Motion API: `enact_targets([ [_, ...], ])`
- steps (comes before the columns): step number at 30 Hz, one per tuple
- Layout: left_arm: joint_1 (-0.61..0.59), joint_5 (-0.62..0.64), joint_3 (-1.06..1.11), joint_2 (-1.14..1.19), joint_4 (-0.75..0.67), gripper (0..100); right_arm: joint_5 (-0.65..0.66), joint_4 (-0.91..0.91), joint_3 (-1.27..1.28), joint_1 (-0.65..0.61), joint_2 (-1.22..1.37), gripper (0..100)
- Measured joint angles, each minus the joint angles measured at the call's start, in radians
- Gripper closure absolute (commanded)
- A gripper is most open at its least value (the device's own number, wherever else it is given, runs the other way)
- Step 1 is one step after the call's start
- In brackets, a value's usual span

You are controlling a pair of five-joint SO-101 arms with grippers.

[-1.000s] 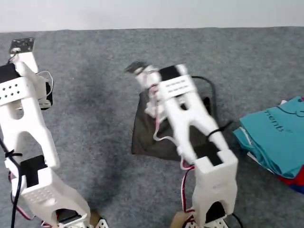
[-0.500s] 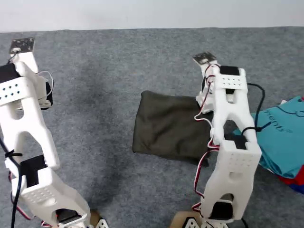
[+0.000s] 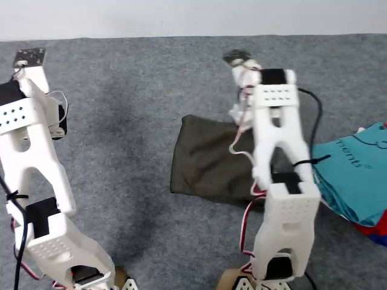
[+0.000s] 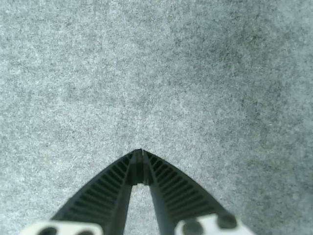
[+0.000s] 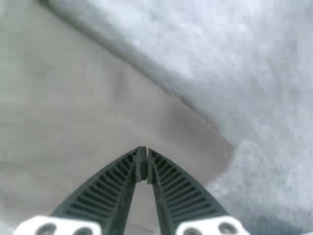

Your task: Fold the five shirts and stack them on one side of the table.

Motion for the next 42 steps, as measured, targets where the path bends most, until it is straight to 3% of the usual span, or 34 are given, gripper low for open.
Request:
enact_targets([
  [7,0.003,0.0,0.0,0.0,0.0,100,0.0,-0.137,0.0,-0.147,0.074,98.9],
  [18,0.003,-0.003,0.0,0.0,0.0,100,0.0,-0.298,-0.021,-0.227,0.261,98.9],
  [24,0.003,-0.003,0.0,0.0,0.0,100,0.0,-0.16,-0.103,-0.229,0.172,98.9],
  [33,0.003,-0.003,0.0,0.0,0.0,100,0.0,0.198,-0.133,-0.222,0.037,98.9],
  [42,0.003,-0.003,0.0,0.0,0.0,100,-0.038,0.224,0.172,-0.175,-0.141,98.9],
])
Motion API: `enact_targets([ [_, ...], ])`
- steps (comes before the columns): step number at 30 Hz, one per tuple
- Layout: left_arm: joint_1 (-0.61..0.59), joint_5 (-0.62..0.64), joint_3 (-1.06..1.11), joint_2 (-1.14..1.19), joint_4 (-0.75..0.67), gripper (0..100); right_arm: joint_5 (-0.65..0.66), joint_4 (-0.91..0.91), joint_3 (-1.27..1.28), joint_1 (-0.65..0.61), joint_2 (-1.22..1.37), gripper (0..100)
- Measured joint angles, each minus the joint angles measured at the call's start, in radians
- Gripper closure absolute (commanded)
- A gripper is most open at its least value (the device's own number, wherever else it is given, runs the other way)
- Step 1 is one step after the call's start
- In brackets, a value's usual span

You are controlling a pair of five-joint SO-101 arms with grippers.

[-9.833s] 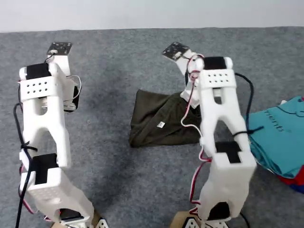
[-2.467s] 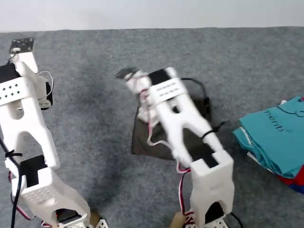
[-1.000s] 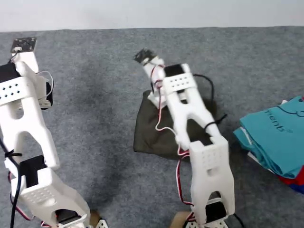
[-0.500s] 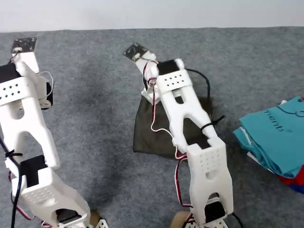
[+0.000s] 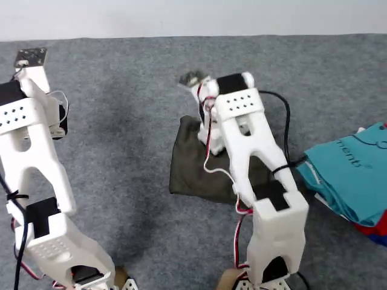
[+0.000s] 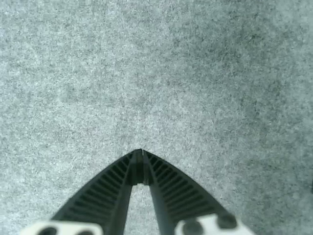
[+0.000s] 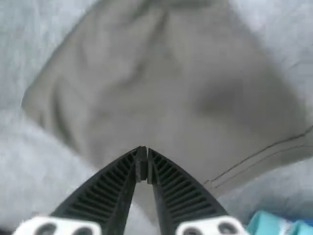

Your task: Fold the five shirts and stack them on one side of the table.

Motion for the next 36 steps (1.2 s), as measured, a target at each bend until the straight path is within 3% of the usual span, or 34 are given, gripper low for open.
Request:
enact_targets([
  [6,0.0,0.0,0.0,0.0,0.0,100,-0.003,-0.02,0.311,0.028,-0.135,98.9],
  [15,0.0,0.0,0.0,0.0,0.0,100,-0.005,-0.224,0.667,0.15,-0.155,98.9],
  [20,0.0,0.0,0.014,0.0,-0.021,100,-0.003,-0.222,0.664,0.152,-0.186,98.9],
  [32,0.074,0.0,0.038,0.0,-0.025,100,-0.008,-0.061,0.388,0.15,-0.365,98.8],
  [36,0.089,0.0,0.038,0.0,-0.025,100,-0.112,-0.057,0.384,0.147,-0.373,98.3],
])
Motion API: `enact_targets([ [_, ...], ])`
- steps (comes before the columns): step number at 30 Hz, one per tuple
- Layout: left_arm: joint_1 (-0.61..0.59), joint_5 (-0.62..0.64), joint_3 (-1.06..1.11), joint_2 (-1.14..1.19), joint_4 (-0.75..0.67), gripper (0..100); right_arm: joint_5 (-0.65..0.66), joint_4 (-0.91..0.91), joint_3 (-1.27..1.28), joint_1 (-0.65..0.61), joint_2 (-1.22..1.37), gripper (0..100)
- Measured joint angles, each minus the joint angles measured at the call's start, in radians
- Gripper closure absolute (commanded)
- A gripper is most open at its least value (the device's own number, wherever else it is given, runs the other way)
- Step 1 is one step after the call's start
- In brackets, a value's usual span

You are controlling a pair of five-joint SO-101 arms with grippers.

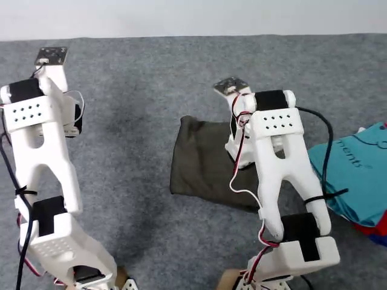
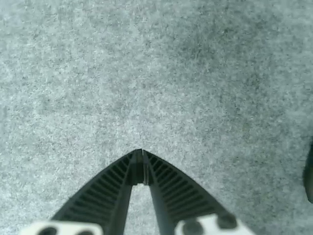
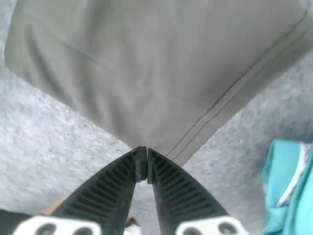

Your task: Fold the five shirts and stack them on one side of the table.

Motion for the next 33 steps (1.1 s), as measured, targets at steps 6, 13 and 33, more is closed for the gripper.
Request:
enact_targets([
  [6,0.02,0.014,0.005,0.0,0.0,100,-0.164,-0.029,0.0,0.003,0.086,80.7],
  [13,0.023,0.02,0.005,0.0,0.0,100,-0.29,-0.044,-0.098,0.005,0.322,71.0],
  [33,0.023,0.02,0.005,0.0,0.0,100,-0.301,-0.083,-0.275,0.074,0.565,58.2],
])
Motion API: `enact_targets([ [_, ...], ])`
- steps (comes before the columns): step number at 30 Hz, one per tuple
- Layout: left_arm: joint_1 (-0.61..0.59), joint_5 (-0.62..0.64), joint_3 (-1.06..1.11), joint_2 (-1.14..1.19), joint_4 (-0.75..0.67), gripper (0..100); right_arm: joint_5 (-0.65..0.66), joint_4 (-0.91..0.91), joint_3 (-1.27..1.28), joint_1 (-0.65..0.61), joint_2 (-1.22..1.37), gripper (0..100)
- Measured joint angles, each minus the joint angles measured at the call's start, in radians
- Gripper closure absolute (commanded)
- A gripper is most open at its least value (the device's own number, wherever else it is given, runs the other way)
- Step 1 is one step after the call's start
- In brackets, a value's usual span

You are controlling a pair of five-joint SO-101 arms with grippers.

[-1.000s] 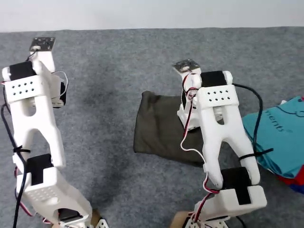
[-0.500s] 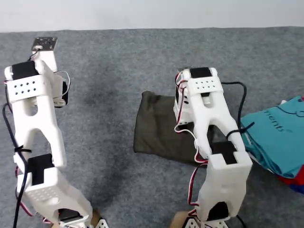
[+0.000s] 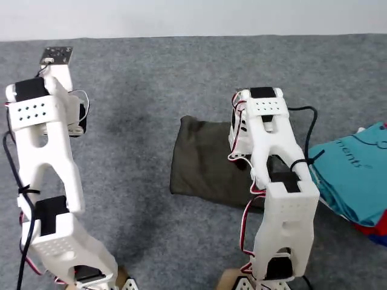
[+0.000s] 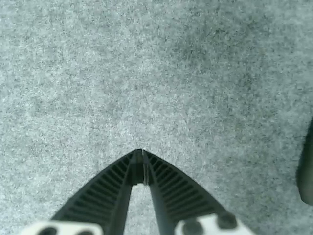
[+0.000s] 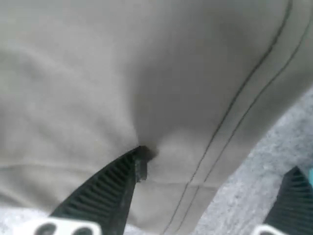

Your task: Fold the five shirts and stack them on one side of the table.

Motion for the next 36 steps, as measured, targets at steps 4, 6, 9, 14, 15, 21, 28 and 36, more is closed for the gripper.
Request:
enact_targets([
  [4,0.0,0.0,0.0,0.0,0.0,100,0.0,-0.04,0.0,0.0,0.054,58.3],
  [6,0.0,0.0,0.0,0.0,0.0,100,0.0,-0.046,-0.002,-0.009,0.071,58.4],
  [9,0.0,0.0,0.009,0.0,-0.003,100,0.0,-0.046,-0.02,-0.021,0.089,65.3],
  [14,0.0,0.0,0.071,0.0,-0.034,100,0.0,-0.046,-0.028,-0.023,0.097,87.2],
  [15,0.0,0.0,0.075,0.0,-0.037,100,0.0,-0.046,-0.028,-0.023,0.097,89.2],
  [21,0.0,0.0,0.086,0.0,-0.043,100,0.0,-0.046,-0.028,-0.023,0.095,95.4],
  [28,0.0,0.0,0.086,0.0,-0.043,100,0.092,-0.021,-0.114,-0.021,0.103,98.9],
  [36,0.0,0.0,0.086,0.0,-0.043,100,0.46,-0.048,-0.358,-0.02,0.132,98.8],
])
